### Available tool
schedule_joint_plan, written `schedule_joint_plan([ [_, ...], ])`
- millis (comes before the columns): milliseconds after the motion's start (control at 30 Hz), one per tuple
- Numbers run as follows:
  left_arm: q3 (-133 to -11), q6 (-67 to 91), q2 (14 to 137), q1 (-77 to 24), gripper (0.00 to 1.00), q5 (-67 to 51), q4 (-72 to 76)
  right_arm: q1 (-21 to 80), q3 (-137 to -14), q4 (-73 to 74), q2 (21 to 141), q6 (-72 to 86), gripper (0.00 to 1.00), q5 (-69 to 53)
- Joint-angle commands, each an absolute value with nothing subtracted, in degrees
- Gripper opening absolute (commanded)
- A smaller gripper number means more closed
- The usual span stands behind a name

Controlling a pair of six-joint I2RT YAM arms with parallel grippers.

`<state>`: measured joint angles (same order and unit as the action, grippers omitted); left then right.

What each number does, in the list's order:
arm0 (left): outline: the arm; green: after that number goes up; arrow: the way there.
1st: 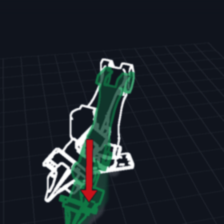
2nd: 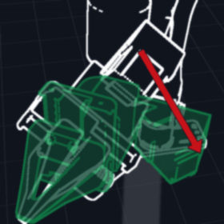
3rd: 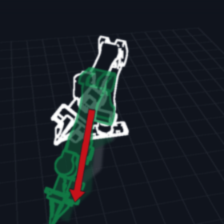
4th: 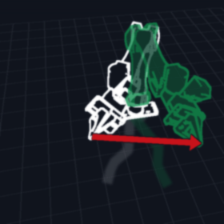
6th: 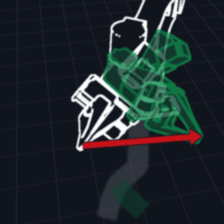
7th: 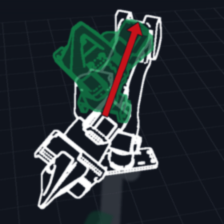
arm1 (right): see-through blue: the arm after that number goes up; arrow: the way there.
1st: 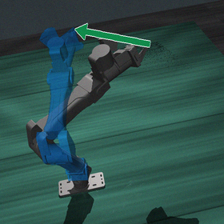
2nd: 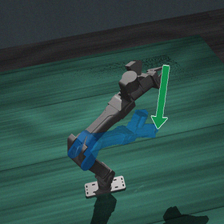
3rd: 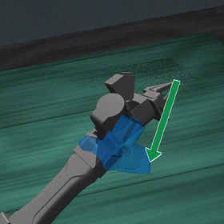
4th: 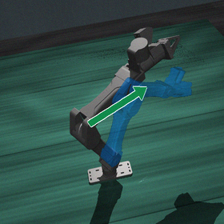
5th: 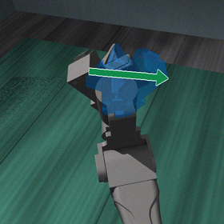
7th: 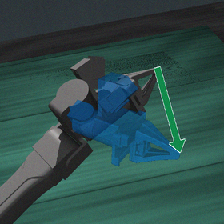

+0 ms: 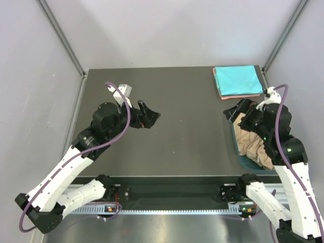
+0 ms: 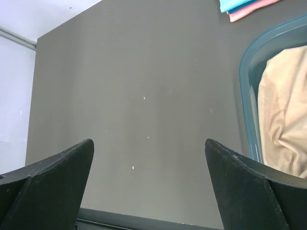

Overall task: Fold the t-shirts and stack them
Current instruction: Grab the tshirt from the pile

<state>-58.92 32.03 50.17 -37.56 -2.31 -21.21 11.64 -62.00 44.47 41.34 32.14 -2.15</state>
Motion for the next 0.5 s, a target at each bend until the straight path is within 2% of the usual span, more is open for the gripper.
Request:
schedule_joint_plan([
  [0,-62.40,28.83,51.76,-37.53,0.95,-2.46,-22.32,12.30,-61.79,44.47,40.69,32.52,1.00,-0.35],
  [200,-60.65,25.49,52.65,-37.44,0.95,-0.53,-26.19,12.22,-57.93,43.59,42.36,35.15,1.00,11.41],
  [333,-56.79,23.91,52.65,-37.53,0.95,2.81,-27.95,11.69,-56.60,45.34,47.70,38.84,1.00,17.65],
  [467,-52.75,23.03,52.12,-37.44,0.95,2.82,-25.16,5.81,-58.27,45.88,53.52,41.57,1.00,19.69],
])
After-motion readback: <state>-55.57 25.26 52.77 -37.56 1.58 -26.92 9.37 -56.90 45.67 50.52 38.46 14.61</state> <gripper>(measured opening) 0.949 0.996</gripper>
